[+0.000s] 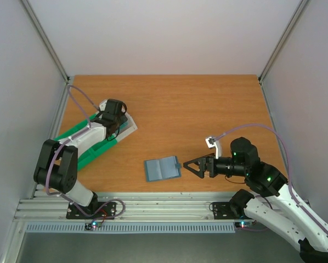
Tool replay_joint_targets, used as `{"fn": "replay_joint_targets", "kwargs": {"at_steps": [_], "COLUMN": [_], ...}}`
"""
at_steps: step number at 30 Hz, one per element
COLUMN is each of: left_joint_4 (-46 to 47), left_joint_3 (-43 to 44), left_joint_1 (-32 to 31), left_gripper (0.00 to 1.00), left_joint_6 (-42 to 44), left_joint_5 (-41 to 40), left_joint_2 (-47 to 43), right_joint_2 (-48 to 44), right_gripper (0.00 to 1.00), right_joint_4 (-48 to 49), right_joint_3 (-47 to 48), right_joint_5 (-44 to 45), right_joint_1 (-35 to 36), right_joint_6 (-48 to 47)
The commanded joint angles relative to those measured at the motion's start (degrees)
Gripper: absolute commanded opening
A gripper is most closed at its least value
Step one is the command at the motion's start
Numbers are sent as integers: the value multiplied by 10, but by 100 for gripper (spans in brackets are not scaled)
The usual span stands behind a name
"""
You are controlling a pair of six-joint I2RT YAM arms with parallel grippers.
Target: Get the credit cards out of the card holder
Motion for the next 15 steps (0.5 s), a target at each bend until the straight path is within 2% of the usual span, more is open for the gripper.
{"fn": "replay_joint_targets", "kwargs": {"at_steps": [1,15], "left_joint_4": [-3,-41], "left_joint_3": [19,26], "left_joint_1": [4,4], "left_gripper": [2,11], "left_joint_6": [6,27], "left_joint_5": [0,-8], "left_joint_2": [12,-2], "right_joint_2": [-7,-3], "right_gripper": [99,99], "right_joint_4": [-6,-9], "right_joint_3": [9,-4], "right_joint_5": [9,22], "right_joint_1": [-3,-3], "right_joint_6": [8,18]}}
